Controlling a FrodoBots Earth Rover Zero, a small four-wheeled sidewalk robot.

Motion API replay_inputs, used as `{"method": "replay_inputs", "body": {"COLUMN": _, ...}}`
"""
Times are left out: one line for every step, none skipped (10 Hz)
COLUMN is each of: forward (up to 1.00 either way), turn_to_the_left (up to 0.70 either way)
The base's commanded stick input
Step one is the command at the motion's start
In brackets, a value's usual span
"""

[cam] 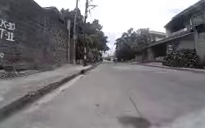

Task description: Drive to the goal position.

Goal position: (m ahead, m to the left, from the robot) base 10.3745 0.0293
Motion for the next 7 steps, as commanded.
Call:
{"method": "replay_inputs", "body": {"forward": 1.0, "turn_to_the_left": 0.07}}
{"method": "replay_inputs", "body": {"forward": 1.0, "turn_to_the_left": 0.07}}
{"method": "replay_inputs", "body": {"forward": 1.0, "turn_to_the_left": 0.07}}
{"method": "replay_inputs", "body": {"forward": 1.0, "turn_to_the_left": 0.07}}
{"method": "replay_inputs", "body": {"forward": 1.0, "turn_to_the_left": 0.07}}
{"method": "replay_inputs", "body": {"forward": 1.0, "turn_to_the_left": 0.07}}
{"method": "replay_inputs", "body": {"forward": 1.0, "turn_to_the_left": 0.07}}
